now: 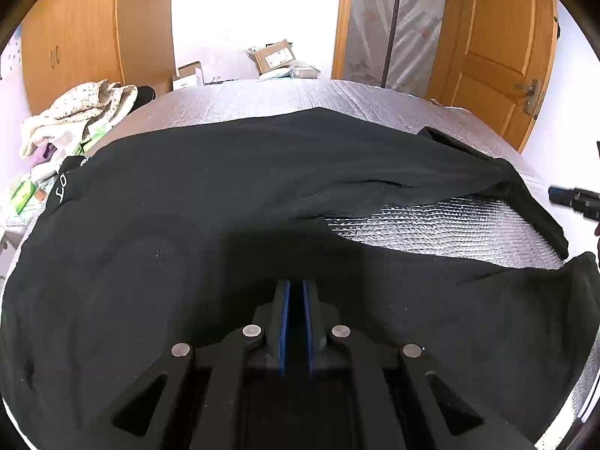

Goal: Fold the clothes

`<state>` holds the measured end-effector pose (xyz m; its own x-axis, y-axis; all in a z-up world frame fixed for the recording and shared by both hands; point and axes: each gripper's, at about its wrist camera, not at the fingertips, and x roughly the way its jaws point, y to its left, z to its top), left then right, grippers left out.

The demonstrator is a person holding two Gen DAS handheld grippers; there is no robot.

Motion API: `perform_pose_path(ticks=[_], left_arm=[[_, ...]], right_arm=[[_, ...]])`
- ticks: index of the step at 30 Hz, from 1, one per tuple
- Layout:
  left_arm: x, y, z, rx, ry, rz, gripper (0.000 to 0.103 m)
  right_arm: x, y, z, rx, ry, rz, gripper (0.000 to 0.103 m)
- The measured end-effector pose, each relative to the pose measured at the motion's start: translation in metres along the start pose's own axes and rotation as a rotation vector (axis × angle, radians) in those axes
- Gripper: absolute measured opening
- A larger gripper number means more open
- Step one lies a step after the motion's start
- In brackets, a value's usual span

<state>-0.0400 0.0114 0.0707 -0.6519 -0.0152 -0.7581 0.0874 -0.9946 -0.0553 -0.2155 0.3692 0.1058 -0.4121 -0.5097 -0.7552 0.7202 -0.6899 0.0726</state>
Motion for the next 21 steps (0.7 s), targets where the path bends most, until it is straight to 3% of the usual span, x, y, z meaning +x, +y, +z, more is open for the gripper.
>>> perform_pose_path(ticks=[6,12,13,15,21], left_arm=[[0.0,0.001,0.0,0.0,-0.001,0.0,0.007],[-0.001,0.001,0.0,-0.001,-0.001,-0.002,0.007],[-0.001,0.001,0.001,-0.002,-0.001,-0.003,0.007],[-0.001,0.002,0.0,-0.003,-0.001,-0.004,0.007],[-0.001,0.003,0.0,-0.008,-0.001,-0.01,0.007]], right_arm=[[0.013,-0.004,-0.009,-0.005,0.016,0.043,0.039],[0.025,0.008,-0.013,-0.052,0.055,0.033,0.037],[0.025,0.009,-0.012,-0.044,0.057,0.032,0.034],[0.025,0.01,-0.008,-0.032,0.056,0.028,0.002],[-0.001,0.008,0.01,-0.011,-0.047,0.007,0.003]])
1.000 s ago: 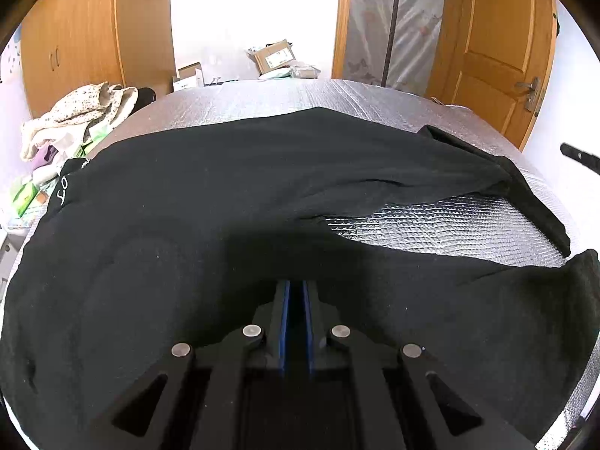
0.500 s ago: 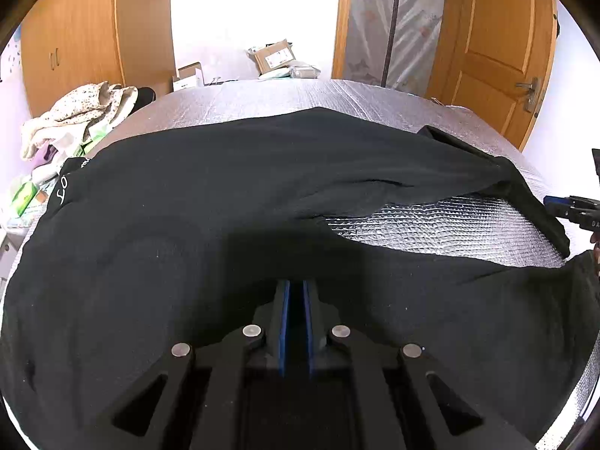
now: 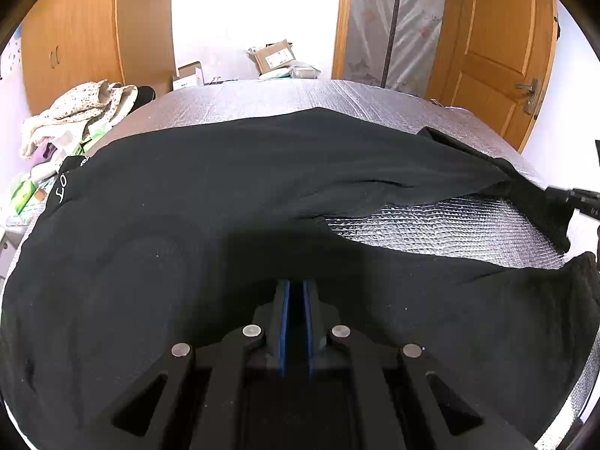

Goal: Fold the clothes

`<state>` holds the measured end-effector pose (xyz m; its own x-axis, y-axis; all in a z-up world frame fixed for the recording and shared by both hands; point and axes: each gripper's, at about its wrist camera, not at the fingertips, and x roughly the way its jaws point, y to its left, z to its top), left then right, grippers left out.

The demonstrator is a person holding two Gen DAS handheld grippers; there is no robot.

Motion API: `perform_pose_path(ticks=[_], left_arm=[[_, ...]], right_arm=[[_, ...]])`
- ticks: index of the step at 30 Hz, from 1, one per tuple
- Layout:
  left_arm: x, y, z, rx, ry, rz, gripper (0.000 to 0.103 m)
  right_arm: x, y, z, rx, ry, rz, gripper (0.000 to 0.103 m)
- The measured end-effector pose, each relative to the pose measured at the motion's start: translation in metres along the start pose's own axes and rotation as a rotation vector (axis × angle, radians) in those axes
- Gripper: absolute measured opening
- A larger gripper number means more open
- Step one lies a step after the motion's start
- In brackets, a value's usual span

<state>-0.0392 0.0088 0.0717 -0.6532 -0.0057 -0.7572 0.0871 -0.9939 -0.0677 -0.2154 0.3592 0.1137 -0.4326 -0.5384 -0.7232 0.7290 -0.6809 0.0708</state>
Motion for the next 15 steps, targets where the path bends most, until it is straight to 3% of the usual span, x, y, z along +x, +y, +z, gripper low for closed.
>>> perform_pose_path(ticks=[3,10,15], left_arm=[[0.0,0.0,0.001,-0.005,0.0,-0.005,0.007],[0.001,0.002,0.0,-0.022,0.0,-0.024,0.007],[0.0,0.0,0.001,-0.019,0.0,-0.02,0.007]], right_arm=[[-0.01,0.001,0.01,-0.032,-0.032,0.009,0.003],[-0.011,-0.013,0.025,0.002,-0.07,-0.067,0.002],[-0.016,-0.044,0.047,0.092,-0.105,-0.22,0.002]])
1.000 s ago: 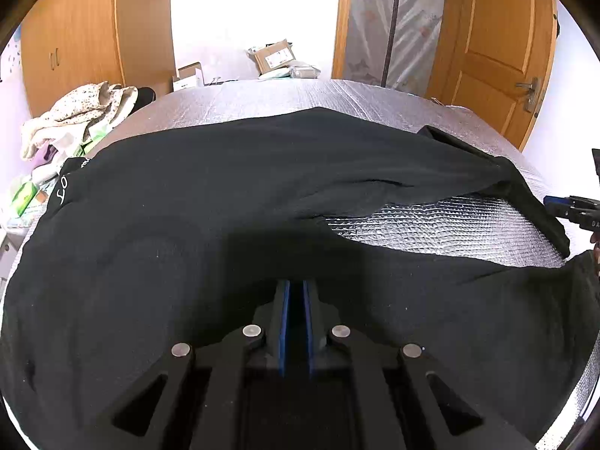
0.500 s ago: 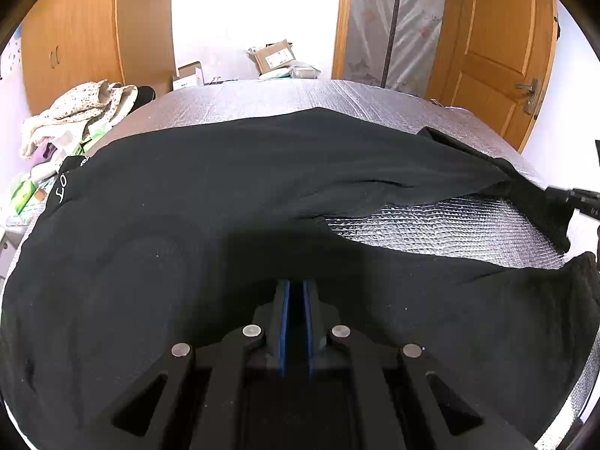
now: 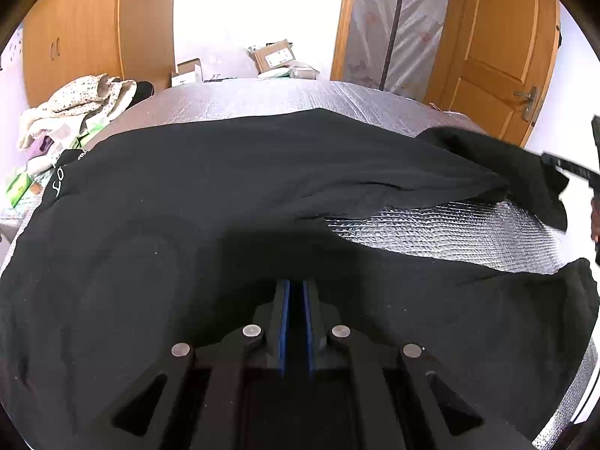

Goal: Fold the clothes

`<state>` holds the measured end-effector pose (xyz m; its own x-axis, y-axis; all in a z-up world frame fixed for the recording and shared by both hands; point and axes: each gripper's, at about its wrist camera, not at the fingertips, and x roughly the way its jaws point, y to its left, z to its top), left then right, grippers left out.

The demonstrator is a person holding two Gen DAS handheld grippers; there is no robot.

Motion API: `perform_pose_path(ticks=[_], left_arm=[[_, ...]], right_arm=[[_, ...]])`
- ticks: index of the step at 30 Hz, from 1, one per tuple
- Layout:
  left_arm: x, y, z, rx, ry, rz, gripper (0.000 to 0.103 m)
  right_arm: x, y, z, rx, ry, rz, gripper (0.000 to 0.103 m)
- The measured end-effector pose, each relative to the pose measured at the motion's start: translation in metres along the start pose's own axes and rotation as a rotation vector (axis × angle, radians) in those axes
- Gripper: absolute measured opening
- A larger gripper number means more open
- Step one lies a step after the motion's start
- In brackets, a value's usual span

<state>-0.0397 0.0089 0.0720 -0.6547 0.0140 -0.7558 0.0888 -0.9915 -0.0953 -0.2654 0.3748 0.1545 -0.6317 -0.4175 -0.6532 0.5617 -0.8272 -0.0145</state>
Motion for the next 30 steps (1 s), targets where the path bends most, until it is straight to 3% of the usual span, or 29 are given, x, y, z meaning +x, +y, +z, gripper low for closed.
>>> perform_pose_path(ticks=[6,8,12,18,30], left_arm=[[0.0,-0.001,0.0,0.005,0.0,0.007,0.007],[0.0,0.0,0.001,0.004,0.0,0.005,0.007],[0.0,0.001,0.001,-0.001,0.0,0.0,0.007],[0.0,-0.001,0.001,0.005,0.0,0.007,0.007],[-0.001,-0.002,0.002,0.01,0.0,0.012,0.007]], right_arm=[[0.013,-0.051,0.03,0.176,-0.034,-0.247,0.004],[0.023,-0.064,0.034,0.228,-0.001,-0.279,0.009],[0.019,-0.061,0.027,0.249,-0.029,-0.237,0.029],[0.015,-0.049,-0.002,0.245,0.013,-0.122,0.032],[0.016,0.04,-0.056,-0.07,0.105,0.062,0.038]])
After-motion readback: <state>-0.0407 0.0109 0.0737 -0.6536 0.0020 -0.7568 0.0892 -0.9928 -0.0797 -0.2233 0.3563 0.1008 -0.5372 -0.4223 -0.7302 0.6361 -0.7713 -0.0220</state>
